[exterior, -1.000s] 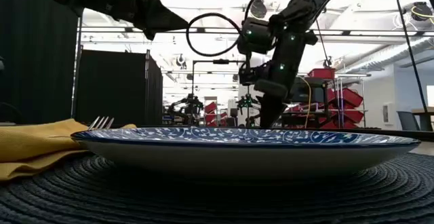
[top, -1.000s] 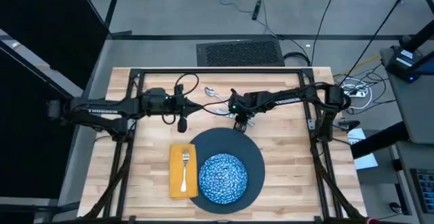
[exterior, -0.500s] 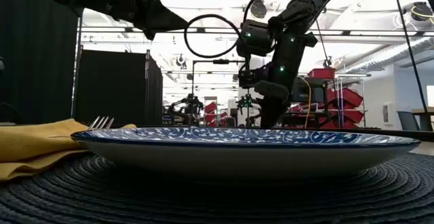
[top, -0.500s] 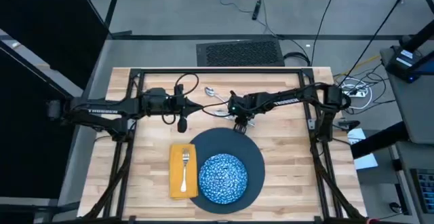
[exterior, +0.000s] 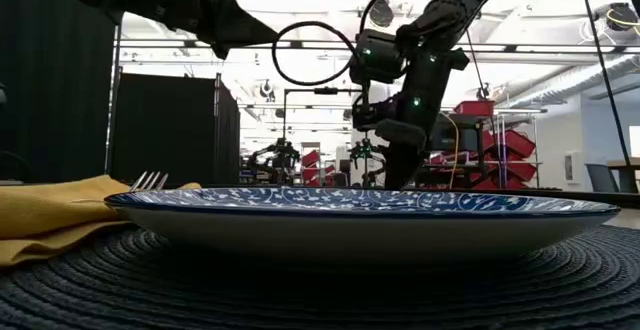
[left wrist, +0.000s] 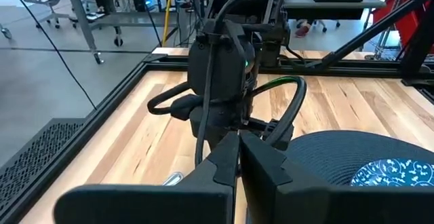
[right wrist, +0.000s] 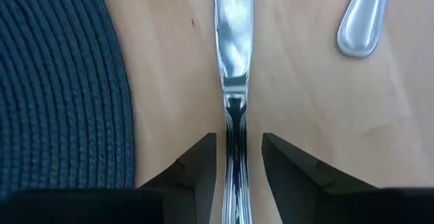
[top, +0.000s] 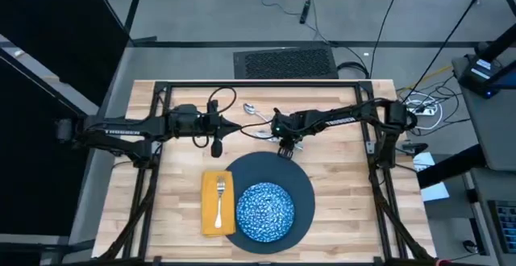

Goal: Set table place
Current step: Put the silver table knife on the blue table mat to the right of the blue plate

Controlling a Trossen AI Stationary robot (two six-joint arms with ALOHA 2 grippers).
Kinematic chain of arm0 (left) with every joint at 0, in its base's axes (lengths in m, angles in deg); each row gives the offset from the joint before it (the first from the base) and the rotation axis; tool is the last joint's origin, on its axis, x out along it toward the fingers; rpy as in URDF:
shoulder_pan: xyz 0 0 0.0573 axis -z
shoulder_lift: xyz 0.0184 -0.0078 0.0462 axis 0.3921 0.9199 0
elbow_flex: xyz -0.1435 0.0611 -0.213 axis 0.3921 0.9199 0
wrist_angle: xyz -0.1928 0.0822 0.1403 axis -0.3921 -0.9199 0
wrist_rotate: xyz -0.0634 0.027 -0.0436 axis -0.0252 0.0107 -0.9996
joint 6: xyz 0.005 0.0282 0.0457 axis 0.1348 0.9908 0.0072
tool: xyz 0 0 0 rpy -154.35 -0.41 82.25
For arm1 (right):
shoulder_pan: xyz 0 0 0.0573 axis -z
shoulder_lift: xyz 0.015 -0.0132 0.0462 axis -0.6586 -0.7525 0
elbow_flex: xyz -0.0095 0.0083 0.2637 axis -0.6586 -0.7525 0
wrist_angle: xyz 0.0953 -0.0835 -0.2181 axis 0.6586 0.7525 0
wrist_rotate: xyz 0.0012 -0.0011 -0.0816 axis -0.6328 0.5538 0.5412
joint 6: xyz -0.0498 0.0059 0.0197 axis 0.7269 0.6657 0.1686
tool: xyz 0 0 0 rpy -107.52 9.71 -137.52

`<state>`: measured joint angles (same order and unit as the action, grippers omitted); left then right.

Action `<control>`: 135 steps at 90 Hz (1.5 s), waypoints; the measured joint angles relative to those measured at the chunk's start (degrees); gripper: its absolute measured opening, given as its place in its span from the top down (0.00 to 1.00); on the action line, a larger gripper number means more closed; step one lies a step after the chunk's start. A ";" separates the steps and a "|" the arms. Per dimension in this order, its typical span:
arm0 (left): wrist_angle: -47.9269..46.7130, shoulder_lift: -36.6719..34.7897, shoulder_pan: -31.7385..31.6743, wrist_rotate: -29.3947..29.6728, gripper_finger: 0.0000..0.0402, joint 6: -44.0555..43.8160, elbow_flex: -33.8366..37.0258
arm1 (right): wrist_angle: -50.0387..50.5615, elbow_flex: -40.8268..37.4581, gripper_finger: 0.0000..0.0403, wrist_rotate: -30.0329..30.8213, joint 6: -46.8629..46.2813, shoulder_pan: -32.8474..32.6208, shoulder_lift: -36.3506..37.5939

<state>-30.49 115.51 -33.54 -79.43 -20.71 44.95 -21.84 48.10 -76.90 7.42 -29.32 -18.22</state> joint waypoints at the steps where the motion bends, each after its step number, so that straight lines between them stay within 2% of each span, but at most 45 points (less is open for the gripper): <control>1: 0.00 0.00 0.00 0.00 1.00 0.00 0.00 | -0.21 -0.14 0.72 0.00 -0.01 0.00 0.00; 22: 0.02 0.00 0.00 0.00 1.00 0.00 0.00 | -2.04 -1.56 0.75 0.34 0.40 0.00 0.20; 40: 0.02 0.00 0.00 0.00 1.00 0.00 0.00 | -2.52 -1.61 0.94 0.05 2.38 -0.04 0.20; 46: 0.02 0.00 0.00 0.00 1.00 0.00 0.00 | -2.66 -1.61 0.97 0.09 3.06 -0.04 0.20; 78: 0.02 0.00 -0.01 0.01 1.00 0.01 0.00 | -2.81 -1.53 0.99 0.49 2.93 0.02 0.15; 104: -0.01 0.00 -0.01 0.01 1.00 0.02 0.02 | 5.69 3.62 0.99 0.49 1.99 -0.07 -0.31; 135: -0.02 0.00 -0.01 0.00 1.00 0.17 0.02 | 7.71 4.10 1.00 1.69 1.49 -0.71 -0.19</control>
<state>-30.51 115.51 -33.55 -79.43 -20.54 44.97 -14.13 52.20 -75.21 8.91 -30.03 -18.41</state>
